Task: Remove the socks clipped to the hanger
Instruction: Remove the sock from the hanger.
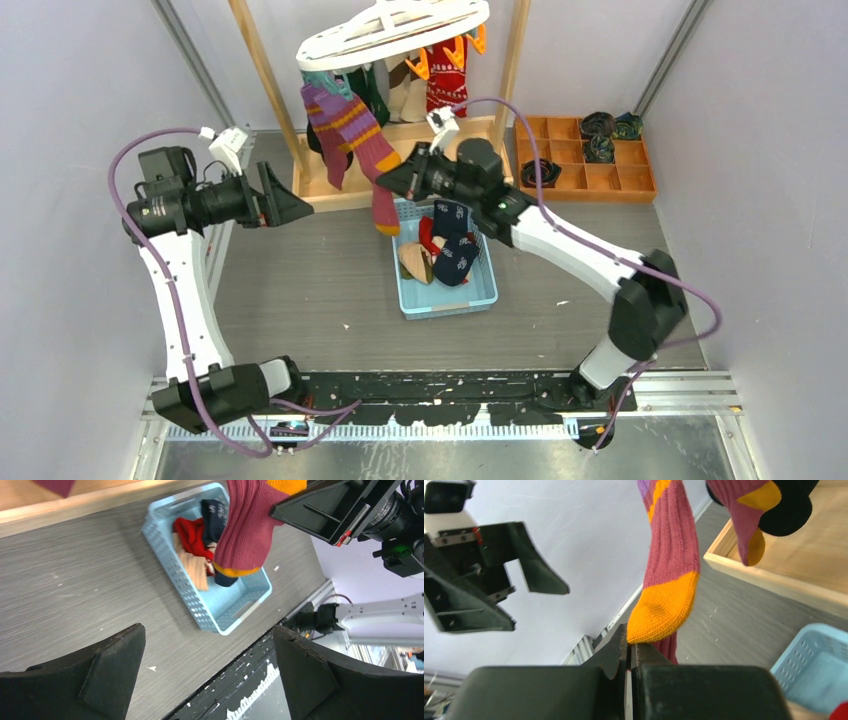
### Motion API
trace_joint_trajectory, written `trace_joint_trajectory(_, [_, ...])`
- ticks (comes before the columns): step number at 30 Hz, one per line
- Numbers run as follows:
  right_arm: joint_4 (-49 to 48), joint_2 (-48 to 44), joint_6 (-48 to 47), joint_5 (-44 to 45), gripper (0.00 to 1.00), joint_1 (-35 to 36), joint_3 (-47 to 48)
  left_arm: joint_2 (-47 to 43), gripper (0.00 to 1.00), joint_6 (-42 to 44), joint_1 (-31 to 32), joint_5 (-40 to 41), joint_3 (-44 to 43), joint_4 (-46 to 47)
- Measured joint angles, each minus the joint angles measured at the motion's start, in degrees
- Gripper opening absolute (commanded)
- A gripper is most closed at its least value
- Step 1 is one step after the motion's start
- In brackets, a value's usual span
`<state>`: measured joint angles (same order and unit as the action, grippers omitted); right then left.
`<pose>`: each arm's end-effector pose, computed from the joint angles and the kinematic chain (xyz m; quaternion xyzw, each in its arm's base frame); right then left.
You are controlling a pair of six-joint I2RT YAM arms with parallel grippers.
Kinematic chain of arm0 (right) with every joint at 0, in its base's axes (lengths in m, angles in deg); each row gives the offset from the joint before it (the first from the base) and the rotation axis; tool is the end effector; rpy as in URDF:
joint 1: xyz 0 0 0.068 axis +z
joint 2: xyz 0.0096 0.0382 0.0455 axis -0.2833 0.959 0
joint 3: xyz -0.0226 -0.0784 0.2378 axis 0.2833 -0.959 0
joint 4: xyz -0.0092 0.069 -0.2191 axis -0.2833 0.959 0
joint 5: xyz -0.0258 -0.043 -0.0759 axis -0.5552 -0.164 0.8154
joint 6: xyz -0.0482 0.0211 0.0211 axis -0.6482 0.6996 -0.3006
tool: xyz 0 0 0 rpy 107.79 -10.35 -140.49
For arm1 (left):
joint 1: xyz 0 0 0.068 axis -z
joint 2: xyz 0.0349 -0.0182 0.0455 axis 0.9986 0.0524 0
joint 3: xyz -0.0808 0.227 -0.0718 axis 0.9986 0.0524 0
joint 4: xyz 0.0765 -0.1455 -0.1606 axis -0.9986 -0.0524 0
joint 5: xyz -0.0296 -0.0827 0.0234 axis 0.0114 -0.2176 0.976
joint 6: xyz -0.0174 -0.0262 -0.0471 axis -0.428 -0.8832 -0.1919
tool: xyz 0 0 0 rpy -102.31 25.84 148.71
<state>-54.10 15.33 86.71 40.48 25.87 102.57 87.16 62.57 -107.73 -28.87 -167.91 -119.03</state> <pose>0.2663 0.2593 0.3482 -0.1307 0.7142 0.5284 0.4400 0.1798 0.0325 0.3881 0.0452 0.8416 -0.3739 0.3870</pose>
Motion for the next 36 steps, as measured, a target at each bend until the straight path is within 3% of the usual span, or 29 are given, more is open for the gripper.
trace_joint_trajectory(10, [1.3,-19.9,0.6,-1.2,0.01,0.3,-14.7,-2.4,1.00,-12.2,18.2,0.4,1.0,9.0])
trace_joint_trajectory(18, [2.5,-28.8,2.6,-3.5,0.01,2.1,-16.5,-2.3,1.00,-24.7,24.3,0.4,1.2,20.8])
trace_joint_trajectory(26, [-4.0,-27.6,7.8,-3.5,0.01,8.1,-18.0,-2.3,1.00,-33.0,27.9,-0.9,1.7,28.3])
trace_joint_trajectory(36, [-10.2,-22.1,11.3,-2.3,0.01,14.1,-18.0,-2.8,0.95,-36.0,27.9,-0.9,5.5,31.6])
